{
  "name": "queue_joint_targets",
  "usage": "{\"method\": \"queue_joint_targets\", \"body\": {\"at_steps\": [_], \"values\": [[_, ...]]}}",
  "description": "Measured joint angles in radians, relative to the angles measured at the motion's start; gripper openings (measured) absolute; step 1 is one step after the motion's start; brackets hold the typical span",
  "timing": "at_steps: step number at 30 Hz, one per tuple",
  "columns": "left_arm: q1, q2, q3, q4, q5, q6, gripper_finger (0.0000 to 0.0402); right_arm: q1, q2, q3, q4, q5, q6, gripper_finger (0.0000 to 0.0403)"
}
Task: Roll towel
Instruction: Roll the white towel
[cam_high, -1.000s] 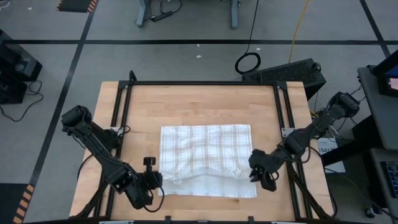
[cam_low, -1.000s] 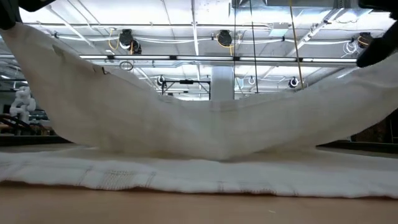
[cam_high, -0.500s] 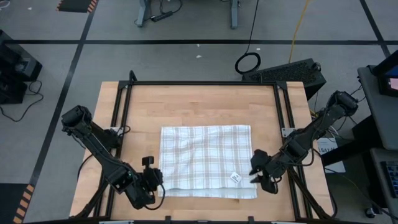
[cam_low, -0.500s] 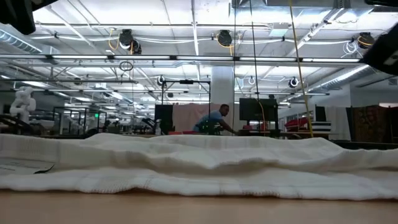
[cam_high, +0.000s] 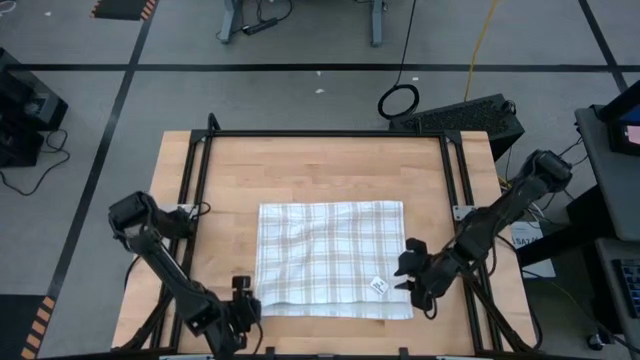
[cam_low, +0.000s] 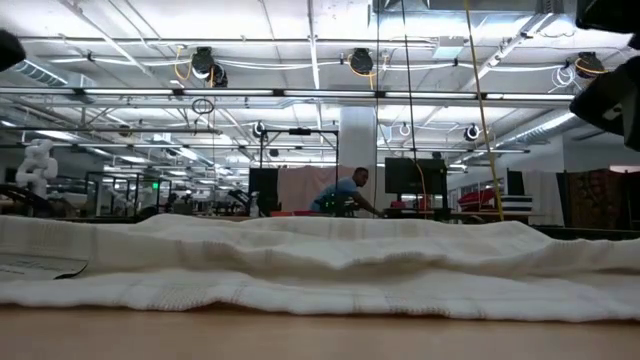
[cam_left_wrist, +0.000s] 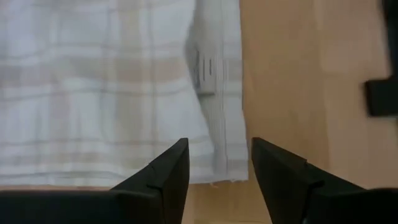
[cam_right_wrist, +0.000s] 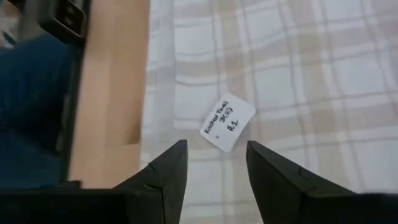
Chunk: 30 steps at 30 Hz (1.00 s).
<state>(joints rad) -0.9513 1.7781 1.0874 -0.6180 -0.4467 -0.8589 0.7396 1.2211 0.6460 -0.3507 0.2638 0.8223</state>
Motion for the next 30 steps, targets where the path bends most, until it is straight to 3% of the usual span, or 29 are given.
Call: {"method": "queue_joint_targets", "body": {"at_steps": [7,21,30], "values": [[-0.014,0.092,0.0,-0.008,-0.021,-0.049,0.0167,0.048,0.109,0.0,0.058,0.022,0.058,0.0154],[-0.014,0.095,0.0,-0.03,-0.033,-0.054,0.0021,0.215,0.193,0.0,0.077,0.047,0.22,0.0154],[-0.014,0.095,0.0,-0.028,-0.032,-0.056,0.0017,0.285,0.29,0.0,0.08,0.075,0.347,0.0154]]}}
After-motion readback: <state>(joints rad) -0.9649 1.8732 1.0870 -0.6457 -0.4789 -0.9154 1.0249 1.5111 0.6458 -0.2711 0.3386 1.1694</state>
